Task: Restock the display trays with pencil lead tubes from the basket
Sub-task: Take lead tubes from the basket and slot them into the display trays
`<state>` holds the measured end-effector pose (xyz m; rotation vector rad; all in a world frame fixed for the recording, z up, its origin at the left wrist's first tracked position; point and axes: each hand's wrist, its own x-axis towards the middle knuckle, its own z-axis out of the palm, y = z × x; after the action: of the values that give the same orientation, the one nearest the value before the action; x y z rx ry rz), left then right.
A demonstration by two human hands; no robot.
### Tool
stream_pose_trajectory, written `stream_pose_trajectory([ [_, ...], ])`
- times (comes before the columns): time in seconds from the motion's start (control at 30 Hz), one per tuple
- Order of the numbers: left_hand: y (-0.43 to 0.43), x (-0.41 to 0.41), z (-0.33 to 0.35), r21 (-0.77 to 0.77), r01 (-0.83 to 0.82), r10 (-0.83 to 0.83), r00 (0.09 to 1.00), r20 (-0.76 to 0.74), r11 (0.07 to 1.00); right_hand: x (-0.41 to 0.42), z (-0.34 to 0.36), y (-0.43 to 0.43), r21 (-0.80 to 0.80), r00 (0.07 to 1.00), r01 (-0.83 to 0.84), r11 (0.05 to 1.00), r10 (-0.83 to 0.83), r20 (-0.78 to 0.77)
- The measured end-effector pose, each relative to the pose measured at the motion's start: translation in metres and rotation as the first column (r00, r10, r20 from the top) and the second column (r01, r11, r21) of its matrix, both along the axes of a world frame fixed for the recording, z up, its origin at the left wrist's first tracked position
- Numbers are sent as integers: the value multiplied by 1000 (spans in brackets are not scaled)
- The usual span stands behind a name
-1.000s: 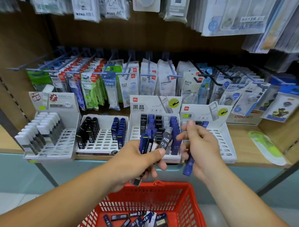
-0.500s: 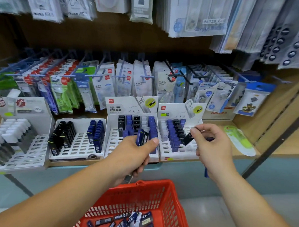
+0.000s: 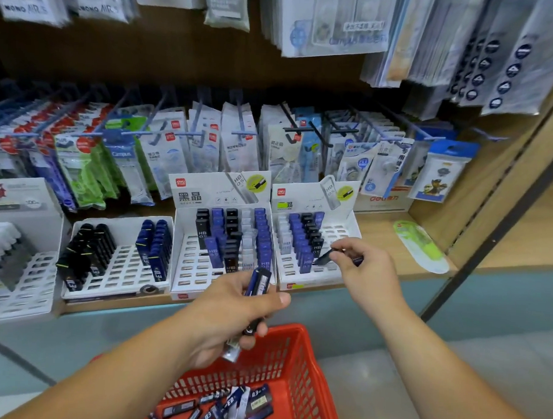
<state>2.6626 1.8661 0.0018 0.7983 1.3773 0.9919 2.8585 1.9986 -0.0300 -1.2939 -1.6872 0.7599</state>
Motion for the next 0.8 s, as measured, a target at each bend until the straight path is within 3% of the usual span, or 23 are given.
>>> stream_pose_trajectory([
  [0.23, 2, -15, -3, 29, -45, 44, 998, 53, 999, -8, -5, 10, 119, 976, -66, 991, 39, 214],
  [0.4, 0, -16, -5, 42, -48, 44, 995, 89, 998, -21, -5, 11, 95, 983, -78, 992, 60, 175],
  [0.63, 0, -21, -7, 47, -57, 53, 995, 81, 997, -14, -4, 14, 95, 959, -121, 988, 92, 267],
  [0.8, -1, -23, -7, 44, -56, 53, 996, 77, 997, -17, -8, 11, 74, 975, -89, 993, 72, 209],
])
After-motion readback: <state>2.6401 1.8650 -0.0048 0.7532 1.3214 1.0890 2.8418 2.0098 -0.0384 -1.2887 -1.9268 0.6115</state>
